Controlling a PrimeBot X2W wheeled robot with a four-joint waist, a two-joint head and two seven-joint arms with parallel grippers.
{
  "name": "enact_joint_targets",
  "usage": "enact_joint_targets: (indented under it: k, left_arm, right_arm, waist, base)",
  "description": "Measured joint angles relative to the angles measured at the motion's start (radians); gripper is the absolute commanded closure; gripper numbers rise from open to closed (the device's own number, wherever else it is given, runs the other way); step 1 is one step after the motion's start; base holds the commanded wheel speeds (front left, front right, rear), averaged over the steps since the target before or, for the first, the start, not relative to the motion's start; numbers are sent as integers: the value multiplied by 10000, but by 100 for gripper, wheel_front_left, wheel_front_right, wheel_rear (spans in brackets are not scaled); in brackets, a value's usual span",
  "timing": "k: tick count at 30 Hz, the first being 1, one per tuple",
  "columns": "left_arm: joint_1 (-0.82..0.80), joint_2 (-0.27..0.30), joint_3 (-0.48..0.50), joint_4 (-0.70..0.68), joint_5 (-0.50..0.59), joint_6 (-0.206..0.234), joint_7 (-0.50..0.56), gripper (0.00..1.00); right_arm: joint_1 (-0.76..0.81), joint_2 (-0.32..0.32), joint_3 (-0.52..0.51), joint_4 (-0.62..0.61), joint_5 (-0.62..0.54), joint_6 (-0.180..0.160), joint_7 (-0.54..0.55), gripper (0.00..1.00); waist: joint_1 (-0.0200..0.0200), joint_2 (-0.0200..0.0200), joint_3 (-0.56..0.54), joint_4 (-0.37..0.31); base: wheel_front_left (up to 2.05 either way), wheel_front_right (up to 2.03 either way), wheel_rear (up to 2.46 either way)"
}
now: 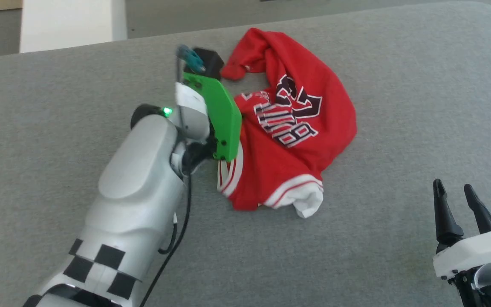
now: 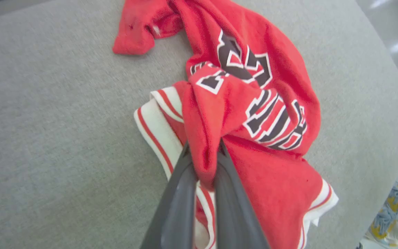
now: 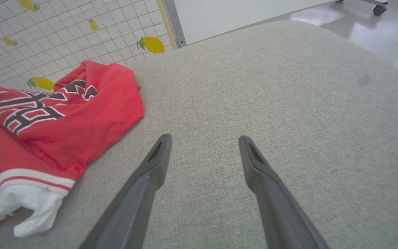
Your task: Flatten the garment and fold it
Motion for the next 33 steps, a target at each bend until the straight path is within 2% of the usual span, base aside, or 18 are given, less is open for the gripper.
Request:
enact_joint_targets:
  k: [4,7,12,16,17,18,19,21,23,28,29,33]
  left_arm:
    - [51,123,662,-456,-209,270,-805,100]
    - [525,514,1152,-802,-316,702,-1156,100]
    - [2597,1287,1965,-1083,-750,1645,-1244,100]
    - [4380,1344,2322,-1356,-1239,2088,-1114,100]
    - [4679,1277,2397,-1469,-1425,2088,-1070,85]
    - [4960,1181,2491,-1641,-1590,2086,-1118,16]
    - [5128,1101,2545,-1839,-1699,2082,-1235,0]
    - [5271,980,2803,-2307,-1837,2059,-1818,0]
    - [5276,1051,3014,-2945,-1653,1864,-2882,0]
    - [5617,1482,3432,-3906,-305,1641,-6059,0]
    - [6055,1605,3450,-4031,295,1603,-7359,0]
    - [6880,1526,3498,-4077,807,1609,-8970,0]
  right_arm:
    - [16,0,40,15,-61,0,178,0]
    - [46,2,144,61,-77,0,291,0]
    - [81,4,389,113,-56,0,405,0]
    - [81,4,614,117,-59,0,476,0]
    - [81,4,654,115,-59,0,516,0]
    - [81,4,727,115,-63,0,531,0]
    - [81,4,784,111,-75,0,596,0]
    - [75,4,880,102,-127,0,686,0]
    - [38,2,1035,79,-286,0,880,0]
    - [-436,2,1831,88,-656,0,1578,0]
    - [-825,2,2318,188,-767,0,1962,0]
    - [-1668,4,3216,623,-1064,0,2673,0]
  waist:
    - [1,0,-179,474]
    - [1,0,-402,912]
    - [1,0,-823,1706]
    - [1,0,-1101,2245]
    - [1,0,-1150,2348]
    - [0,-1,-1201,2465]
    - [0,0,-1245,2569]
    - [0,0,-1316,2729]
    - [0,0,-1366,2860]
    - [0,0,-1343,2905]
    - [1,0,-1303,2870]
    - [0,0,-1204,2868]
  base:
    - [0,0,0]
    - [0,0,0]
    - [0,0,0]
    - [0,0,0]
    - [0,0,0]
    - [0,0,0]
    - [0,0,0]
    - [0,0,0]
    - [0,0,0]
    - [0,0,0]
    - [0,0,0]
    - [0,0,0]
